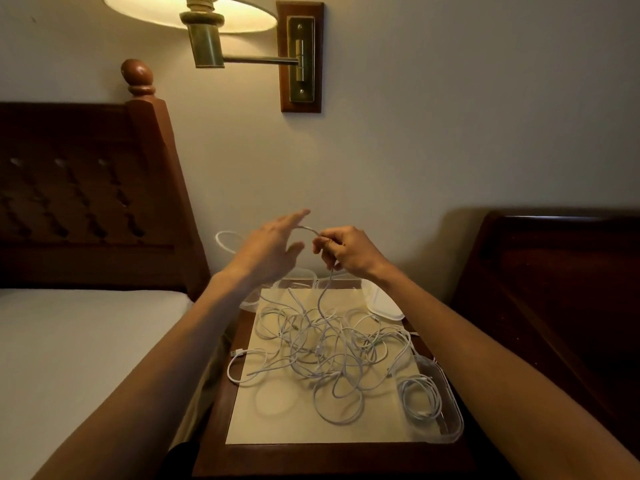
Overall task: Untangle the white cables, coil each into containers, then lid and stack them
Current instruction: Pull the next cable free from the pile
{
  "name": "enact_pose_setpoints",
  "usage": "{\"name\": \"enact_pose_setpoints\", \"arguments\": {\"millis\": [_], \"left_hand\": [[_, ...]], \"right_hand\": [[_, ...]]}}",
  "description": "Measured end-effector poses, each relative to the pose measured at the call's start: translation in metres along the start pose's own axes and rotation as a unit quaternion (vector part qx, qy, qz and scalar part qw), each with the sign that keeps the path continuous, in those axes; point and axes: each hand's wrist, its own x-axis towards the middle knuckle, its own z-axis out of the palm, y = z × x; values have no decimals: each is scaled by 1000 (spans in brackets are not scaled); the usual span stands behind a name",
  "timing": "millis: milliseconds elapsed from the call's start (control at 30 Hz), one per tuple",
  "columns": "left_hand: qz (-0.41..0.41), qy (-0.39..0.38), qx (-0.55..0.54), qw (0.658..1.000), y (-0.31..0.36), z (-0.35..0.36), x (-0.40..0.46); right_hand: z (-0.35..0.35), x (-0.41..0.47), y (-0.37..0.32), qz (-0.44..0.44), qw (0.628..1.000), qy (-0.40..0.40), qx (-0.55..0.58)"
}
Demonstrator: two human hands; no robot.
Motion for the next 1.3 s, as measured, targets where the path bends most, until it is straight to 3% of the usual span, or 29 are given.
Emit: {"name": "enact_pose_setpoints", "arguments": {"millis": [67, 300, 433, 667, 733, 767, 833, 900, 967, 1033, 1100, 1233, 1300], "left_hand": [[28, -13, -16, 999, -9, 16, 3], [132, 208, -41, 968, 2, 1, 13], [108, 316, -71, 940, 10, -14, 10], [33, 381, -119, 916, 16, -26, 1], [-36, 316, -120, 941, 8, -34, -1], [-86, 229, -117, 962, 4, -40, -3], [-173, -38, -30, 984, 0, -47, -10], [-182, -266, 101, 941, 3, -51, -19], [-114, -359, 97, 921, 6, -48, -22], [-66, -361, -57, 928, 9, -34, -22], [-66, -304, -169, 935, 12, -13, -24], [-12, -175, -212, 961, 16, 27, -25], [11, -94, -280, 955, 22, 31, -26]], "right_hand": [[-2, -2, 2, -6, 1000, -13, -19], [28, -24, 36, -9, 998, 16, 63], [38, -34, 56, 7, 997, -19, 68], [37, -30, 60, 28, 996, -44, 77], [29, -25, 62, 50, 993, -33, 102], [25, -24, 62, 64, 992, -23, 110], [22, -25, 62, 80, 992, -10, 99], [23, -26, 64, 76, 995, -10, 69], [25, -27, 65, 69, 996, 3, 48], [24, -26, 66, 62, 997, 32, 42], [21, -24, 68, 70, 995, 59, 40], [16, -21, 71, 77, 992, 82, 48], [12, -21, 74, 85, 990, 90, 72]]}}
